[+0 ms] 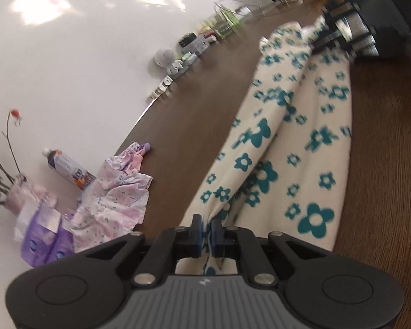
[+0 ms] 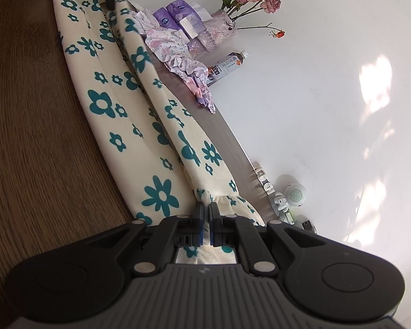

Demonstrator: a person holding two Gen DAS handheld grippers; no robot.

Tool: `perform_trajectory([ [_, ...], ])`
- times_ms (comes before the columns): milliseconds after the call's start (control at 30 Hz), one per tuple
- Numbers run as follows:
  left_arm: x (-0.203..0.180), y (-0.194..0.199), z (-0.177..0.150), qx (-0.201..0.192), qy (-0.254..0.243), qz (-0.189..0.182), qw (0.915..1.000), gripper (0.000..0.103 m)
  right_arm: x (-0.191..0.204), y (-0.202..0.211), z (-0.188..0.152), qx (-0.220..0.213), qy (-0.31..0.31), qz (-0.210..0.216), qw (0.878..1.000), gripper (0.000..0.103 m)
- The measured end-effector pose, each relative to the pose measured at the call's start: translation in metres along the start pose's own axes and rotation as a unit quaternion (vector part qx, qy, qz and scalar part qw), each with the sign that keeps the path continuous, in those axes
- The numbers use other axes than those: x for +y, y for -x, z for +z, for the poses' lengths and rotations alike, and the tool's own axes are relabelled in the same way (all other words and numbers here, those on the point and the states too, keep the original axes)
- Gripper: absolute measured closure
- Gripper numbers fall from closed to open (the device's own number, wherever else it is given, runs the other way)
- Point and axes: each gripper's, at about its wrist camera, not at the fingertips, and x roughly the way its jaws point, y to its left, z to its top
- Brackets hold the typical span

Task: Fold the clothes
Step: 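Lower the hanging shirt onto the table with both tools, laying it flat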

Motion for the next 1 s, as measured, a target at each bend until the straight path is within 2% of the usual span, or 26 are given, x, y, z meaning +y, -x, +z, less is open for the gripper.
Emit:
perform_trajectory([
  [67,-0.018,-0.004,-0.004,0.011,-0.039,0.01,0.9991,0.097,0.0,0.0,0.0,0.0,0.0,0.0,1.0,0.098],
  [133,-0.024,-0.002,-0.006,0.008,-0.053,0.021,0.9983,0.096,0.0,0.0,0.0,0.0,0.0,0.0,1.0,0.098],
  [200,-0.017,0.004,-0.006,0.003,-0.038,0.017,0.9991,0.078,0.0,0.0,0.0,0.0,0.0,0.0,1.0,0.098],
  [267,-0.001,0.014,-0.005,-0.011,0.011,0.006,0.9999,0.063,0.0,0.0,0.0,0.0,0.0,0.0,1.0,0.098],
  [367,0.03,0.031,-0.003,-0.042,0.111,-0.005,0.9929,0.054,-0.001,0.001,0.0,0.0,0.0,0.0,1.0,0.098],
  [400,0.04,0.036,-0.003,-0.058,0.147,-0.01,0.9874,0.05,-0.001,0.001,0.001,0.0,0.0,0.0,1.0,0.098],
  [467,0.055,0.041,0.0,-0.09,0.228,-0.028,0.969,0.044,-0.001,0.001,0.001,0.0,0.0,0.0,1.0,0.098],
  [567,0.066,0.036,0.007,-0.121,0.331,-0.063,0.9338,0.044,-0.001,0.001,0.001,0.0,0.0,-0.001,1.0,0.098],
  [600,0.065,0.03,0.012,-0.122,0.351,-0.069,0.9259,0.045,0.0,0.001,0.001,0.0,0.0,-0.002,1.0,0.098],
  [667,0.057,0.014,0.023,-0.113,0.375,-0.078,0.9169,0.045,-0.001,0.0,0.001,0.0,0.0,-0.002,1.0,0.098],
  [733,0.047,-0.002,0.034,-0.1,0.382,-0.094,0.9137,0.052,-0.001,0.0,0.001,0.0,0.0,-0.001,1.0,0.098],
  [800,0.036,-0.017,0.043,-0.078,0.378,-0.108,0.916,0.059,-0.003,0.002,0.001,-0.001,-0.006,0.001,1.0,0.096],
  [867,0.024,-0.031,0.047,-0.048,0.374,-0.11,0.9197,0.061,-0.023,0.006,-0.003,0.004,-0.07,0.016,0.997,0.093],
  [933,0.014,-0.042,0.043,-0.031,0.377,-0.104,0.9199,0.061,-0.044,0.011,-0.006,0.009,-0.133,0.03,0.991,0.079],
  [967,0.012,-0.043,0.04,-0.034,0.384,-0.102,0.9173,0.061,-0.054,0.013,-0.007,0.011,-0.165,0.037,0.986,0.066],
  [1000,0.012,-0.042,0.038,-0.035,0.39,-0.102,0.9143,0.061,-0.065,0.015,-0.009,0.013,-0.199,0.044,0.979,0.064],
])
